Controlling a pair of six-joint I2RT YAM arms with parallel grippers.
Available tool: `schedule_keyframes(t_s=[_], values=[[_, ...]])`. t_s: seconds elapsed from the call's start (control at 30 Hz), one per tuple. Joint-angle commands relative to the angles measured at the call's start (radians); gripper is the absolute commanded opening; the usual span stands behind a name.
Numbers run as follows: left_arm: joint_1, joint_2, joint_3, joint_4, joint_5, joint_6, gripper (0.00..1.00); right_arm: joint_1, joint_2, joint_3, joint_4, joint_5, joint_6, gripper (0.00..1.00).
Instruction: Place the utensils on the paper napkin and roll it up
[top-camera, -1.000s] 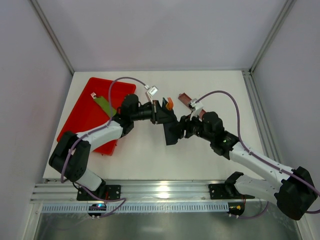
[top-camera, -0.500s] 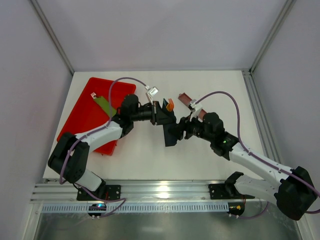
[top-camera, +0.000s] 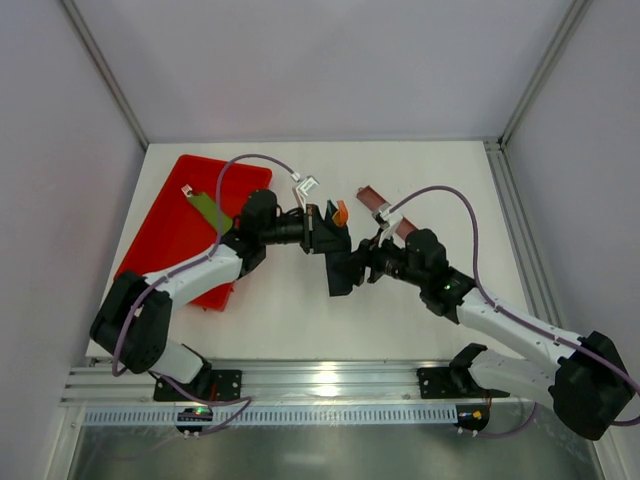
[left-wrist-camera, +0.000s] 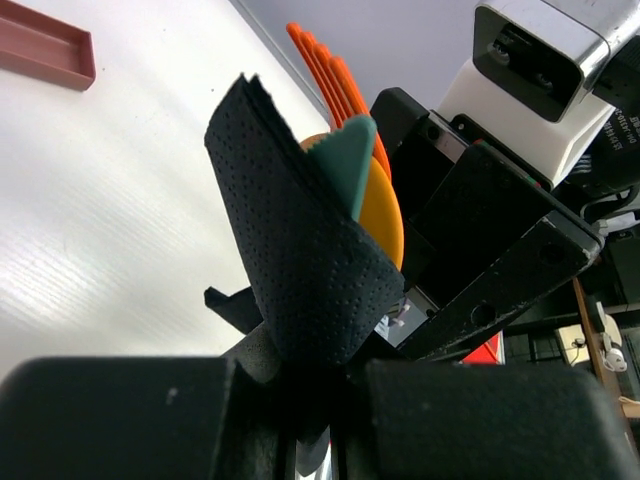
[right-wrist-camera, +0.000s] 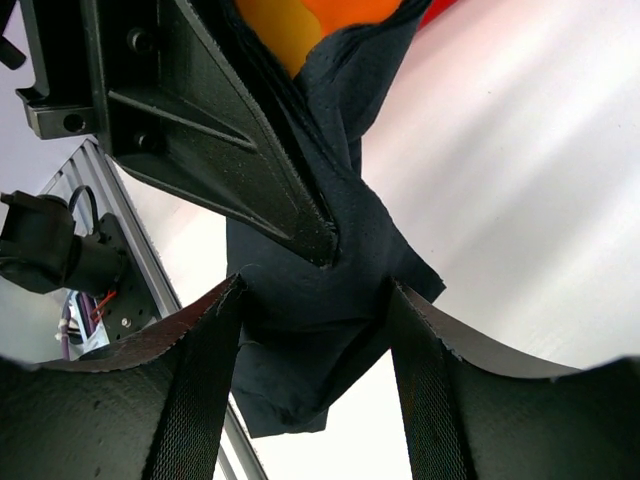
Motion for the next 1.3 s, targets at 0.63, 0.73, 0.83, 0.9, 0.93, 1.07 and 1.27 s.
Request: schedule_keyframes(t_s=[0.63, 0.73, 0.83, 0.9, 0.93, 1.07, 1.27], values=[[-0.004, -0.068, 0.056, -0.062, 0.002, 0.035, 0.00, -0.006, -0.038, -0.047, 0.024, 0.002, 0.017, 0.61], [-0.004, -0.069, 0.054, -0.051, 0.002, 0.027, 0.00, -0.007, -0.040, -0.060, 0.075, -0.031, 0.032, 0.61], [-0.004, -0.071, 0.050, -0.036, 0.005, 0.015, 0.00, -0.007, -0.038, -0.070, 0.130, -0.060, 0.054, 0.61], [-0.004, -0.071, 0.045, -0.025, 0.007, 0.008, 0.00, -0.007, -0.035, -0.078, 0.165, -0.071, 0.067, 0.61], [-0.004, -0.074, 0.042, -0.022, 0.007, 0.007, 0.00, -0.007, -0.031, -0.081, 0.177, -0.083, 0.072, 0.61], [-0.004, -0.082, 0.033, 0.004, 0.008, -0.010, 0.00, -0.007, -0.005, -0.095, 0.233, -0.112, 0.100, 0.61], [-0.004, -0.088, 0.027, 0.015, 0.016, -0.013, 0.00, -0.007, 0.012, -0.123, 0.334, -0.144, 0.142, 0.58]])
